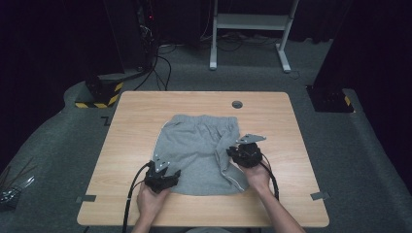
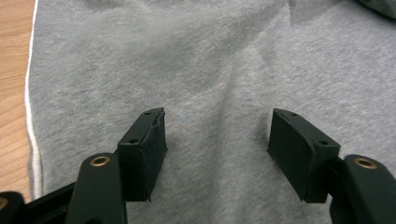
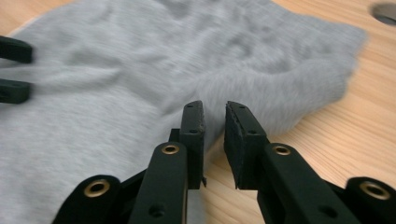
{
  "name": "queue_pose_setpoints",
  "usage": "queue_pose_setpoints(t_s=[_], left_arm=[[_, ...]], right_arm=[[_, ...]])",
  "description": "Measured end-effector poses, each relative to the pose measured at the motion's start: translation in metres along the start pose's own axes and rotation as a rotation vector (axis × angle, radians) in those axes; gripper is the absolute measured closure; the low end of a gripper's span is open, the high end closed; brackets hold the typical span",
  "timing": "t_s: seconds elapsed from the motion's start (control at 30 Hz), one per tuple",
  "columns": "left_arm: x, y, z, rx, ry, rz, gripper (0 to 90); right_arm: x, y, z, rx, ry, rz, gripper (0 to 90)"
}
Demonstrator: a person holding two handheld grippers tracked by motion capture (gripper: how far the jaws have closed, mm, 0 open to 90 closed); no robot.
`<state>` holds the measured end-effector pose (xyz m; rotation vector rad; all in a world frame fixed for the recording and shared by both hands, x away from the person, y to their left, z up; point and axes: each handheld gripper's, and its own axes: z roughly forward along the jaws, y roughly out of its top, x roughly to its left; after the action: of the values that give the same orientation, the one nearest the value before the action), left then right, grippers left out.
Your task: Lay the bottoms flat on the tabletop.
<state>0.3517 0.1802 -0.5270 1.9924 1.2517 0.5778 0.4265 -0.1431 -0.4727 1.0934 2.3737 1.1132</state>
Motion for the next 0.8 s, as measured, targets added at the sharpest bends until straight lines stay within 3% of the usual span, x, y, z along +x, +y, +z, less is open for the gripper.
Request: queue_pose_setpoints(t_s=[0.23, 0.37, 0.53, 0.63, 0.8], left_arm=[[0.000, 0.000, 0.000, 0.000, -0.001, -0.003, 36.5], [0.000, 0.000, 0.000, 0.000, 0.000, 0.000, 36.5], [0.000, 0.000, 0.000, 0.000, 0.000, 0.001, 36.5], [0.000, 0.000, 0.000, 0.000, -0.001, 0.001, 36.5], [0.000, 0.000, 0.000, 0.000, 0.000, 0.000, 36.5]], right_arm=[[-0.023, -0.013, -0.004, 0.015, -0.058, 0.073, 80.8], [-0.035, -0.020, -0.004, 0.061, -0.109, 0.104, 82.0], [-0.037, -0.027, 0.010, 0.114, -0.129, 0.099, 83.7], [-0.035, -0.025, 0.022, 0.136, -0.121, 0.091, 83.8], [-0.035, -0.014, 0.031, 0.082, -0.072, 0.156, 80.4]])
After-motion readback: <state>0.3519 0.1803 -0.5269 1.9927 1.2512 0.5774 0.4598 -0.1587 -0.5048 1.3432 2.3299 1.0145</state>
